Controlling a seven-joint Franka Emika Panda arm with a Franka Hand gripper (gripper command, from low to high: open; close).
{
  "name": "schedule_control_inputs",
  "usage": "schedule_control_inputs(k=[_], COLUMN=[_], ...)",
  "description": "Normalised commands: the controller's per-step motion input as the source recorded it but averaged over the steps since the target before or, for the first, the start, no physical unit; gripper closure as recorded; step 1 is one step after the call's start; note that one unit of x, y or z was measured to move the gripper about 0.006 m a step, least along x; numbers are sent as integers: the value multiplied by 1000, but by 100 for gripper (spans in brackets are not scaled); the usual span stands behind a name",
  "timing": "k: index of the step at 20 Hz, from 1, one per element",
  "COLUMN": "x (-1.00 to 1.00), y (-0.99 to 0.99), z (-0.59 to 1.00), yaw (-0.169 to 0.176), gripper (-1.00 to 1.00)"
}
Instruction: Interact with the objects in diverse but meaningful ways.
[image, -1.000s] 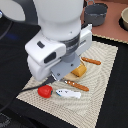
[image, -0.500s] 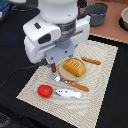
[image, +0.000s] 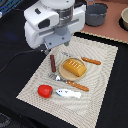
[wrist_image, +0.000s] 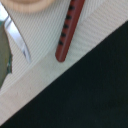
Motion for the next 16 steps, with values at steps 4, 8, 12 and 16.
schedule_control_inputs(k=[4,8,12,16], x=[-151,0,-72,-172], y=[163,77,102,66], z=[-288,-472,-497,-472], yaw=[0,0,0,0], gripper=[-100,-100,-100,-100])
